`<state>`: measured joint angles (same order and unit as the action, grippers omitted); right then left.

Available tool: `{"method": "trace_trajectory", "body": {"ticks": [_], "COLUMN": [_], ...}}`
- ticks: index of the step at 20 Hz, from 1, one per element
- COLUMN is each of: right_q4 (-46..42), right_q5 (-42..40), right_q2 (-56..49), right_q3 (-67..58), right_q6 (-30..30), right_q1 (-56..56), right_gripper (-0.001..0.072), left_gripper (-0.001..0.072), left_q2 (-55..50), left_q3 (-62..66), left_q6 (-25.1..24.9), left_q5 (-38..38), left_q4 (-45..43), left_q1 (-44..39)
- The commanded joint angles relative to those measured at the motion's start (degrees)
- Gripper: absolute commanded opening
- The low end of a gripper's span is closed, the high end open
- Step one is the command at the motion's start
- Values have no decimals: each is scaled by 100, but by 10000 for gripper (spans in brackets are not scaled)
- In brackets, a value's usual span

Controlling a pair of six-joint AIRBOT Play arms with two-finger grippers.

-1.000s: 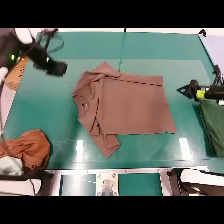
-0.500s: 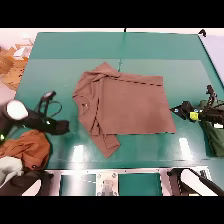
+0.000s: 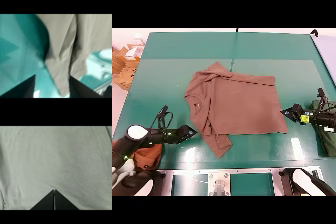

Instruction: Fold the shirts.

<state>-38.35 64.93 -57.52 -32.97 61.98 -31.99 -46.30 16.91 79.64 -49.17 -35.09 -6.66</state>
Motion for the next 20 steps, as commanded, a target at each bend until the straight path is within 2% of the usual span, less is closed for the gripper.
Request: {"method": "trace_trajectory", "body": {"ticks": [1,7,8,11,12,13,14,16,20], "right_q4": [39,42,42,42,42,39,39,37,37], "right_q5": [-39,-39,-39,-39,-39,-39,-39,-33,-17], "right_q2": [9,9,9,9,9,9,9,9,9], "right_q3": [9,13,13,13,13,13,13,13,13], "right_q6": [-4,-4,-4,-4,-4,-2,-4,-2,2], "right_q1": [2,2,2,2,2,2,2,2,2], "right_gripper": [12,12,12,12,12,12,12,12,12], "left_gripper": [403,404,403,402,379,137,29,28,28], "left_q2": [9,-431,-649,-1351,-1552,-1707,-1759,-1738,-1740], "left_q3": [-210,-208,-208,-201,-201,-190,-149,59,1191], "left_q6": [-529,-732,-1021,-2350,-2540,-2728,-2815,-2796,-1895], "left_q5": [813,933,973,1408,1480,1471,1370,977,-835], "left_q4": [892,1137,1488,3128,3436,3611,3563,3097,776], "left_q1": [2,2,-26,-562,-723,-802,-763,-299,1652]}}
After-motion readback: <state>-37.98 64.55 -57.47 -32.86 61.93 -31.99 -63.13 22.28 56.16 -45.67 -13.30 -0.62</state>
